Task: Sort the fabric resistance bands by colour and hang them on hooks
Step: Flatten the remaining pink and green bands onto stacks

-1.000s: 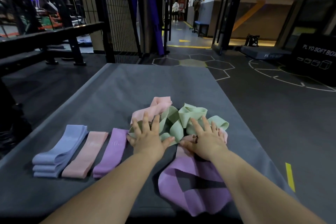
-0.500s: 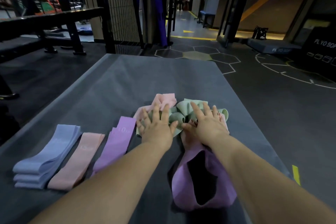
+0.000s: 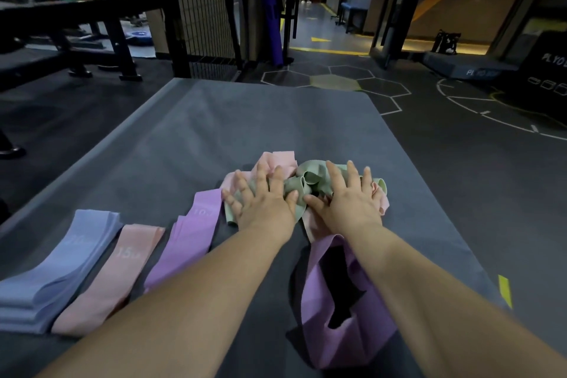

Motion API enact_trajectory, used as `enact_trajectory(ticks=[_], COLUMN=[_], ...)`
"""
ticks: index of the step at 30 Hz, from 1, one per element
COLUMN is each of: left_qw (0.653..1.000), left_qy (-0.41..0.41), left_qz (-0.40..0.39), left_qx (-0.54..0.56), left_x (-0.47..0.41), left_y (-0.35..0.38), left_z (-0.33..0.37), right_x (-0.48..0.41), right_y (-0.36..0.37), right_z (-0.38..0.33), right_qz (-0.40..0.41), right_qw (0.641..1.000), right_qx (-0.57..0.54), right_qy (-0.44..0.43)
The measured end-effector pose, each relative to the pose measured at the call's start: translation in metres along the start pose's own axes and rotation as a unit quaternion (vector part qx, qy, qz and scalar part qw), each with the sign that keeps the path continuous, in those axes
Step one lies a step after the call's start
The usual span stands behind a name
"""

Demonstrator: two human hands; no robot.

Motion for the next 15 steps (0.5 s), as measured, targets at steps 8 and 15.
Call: enact_trajectory(ticks=[8,15], left_qw=[1.000,0.998], left_qy=[0.008,0.048], left_qz=[0.001,0.024], left_qx=[0.013,0.035], left_x=[0.012,0.038], left_y=[-0.014,-0.037], left_z=[-0.003,-0.014], right_x=[0.007,0.028], right_y=[-0.014,-0.035], right_z=[-0.005,-0.011], right_qz=[-0.003,-0.022], right_qw=[1.000,0.999], right_qx=[0.026,0.034], right_qy=[0.007,0.011])
Point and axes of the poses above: each hand's wrist, its own x-axis away from the middle knuckle, its own y-axis out of the palm, z = x × y, the point moved 4 cm from there along -x, towards the middle knuckle, and after that the axes turned 3 degrees about -x, right-handed, at the moved point
